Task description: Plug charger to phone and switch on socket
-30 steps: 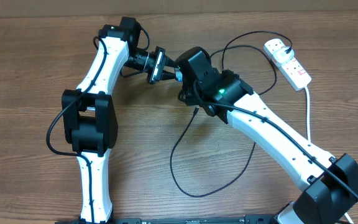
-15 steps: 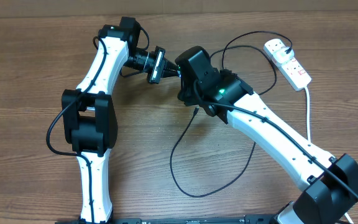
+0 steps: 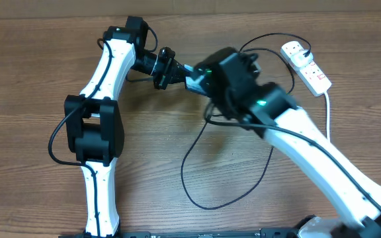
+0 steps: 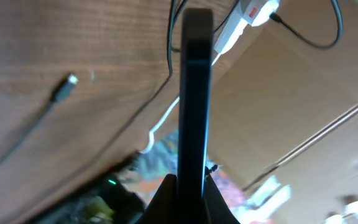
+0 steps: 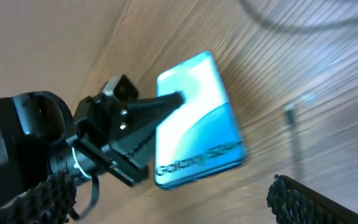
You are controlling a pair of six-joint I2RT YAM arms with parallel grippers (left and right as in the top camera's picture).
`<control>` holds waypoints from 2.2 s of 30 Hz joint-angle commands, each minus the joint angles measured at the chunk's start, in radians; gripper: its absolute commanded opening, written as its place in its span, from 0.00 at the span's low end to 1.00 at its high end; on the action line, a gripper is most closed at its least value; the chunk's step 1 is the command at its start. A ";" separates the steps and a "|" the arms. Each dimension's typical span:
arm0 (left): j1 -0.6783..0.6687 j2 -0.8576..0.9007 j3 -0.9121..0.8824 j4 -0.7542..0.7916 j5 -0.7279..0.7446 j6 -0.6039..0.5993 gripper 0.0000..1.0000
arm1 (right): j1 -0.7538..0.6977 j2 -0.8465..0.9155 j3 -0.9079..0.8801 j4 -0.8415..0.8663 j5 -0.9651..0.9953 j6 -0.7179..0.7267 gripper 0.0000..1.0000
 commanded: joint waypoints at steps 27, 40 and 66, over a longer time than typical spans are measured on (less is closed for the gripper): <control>0.021 -0.574 -0.022 -0.300 -0.971 0.417 0.04 | -0.122 0.050 -0.029 -0.270 -0.290 -0.475 0.91; 0.021 -0.574 -0.105 -0.256 -0.967 0.391 0.04 | -0.142 0.302 0.098 -0.376 -0.330 -0.555 0.80; 0.019 -0.574 -0.105 -0.266 -0.967 0.391 0.04 | -0.022 0.595 0.097 -0.132 -0.109 -0.303 0.38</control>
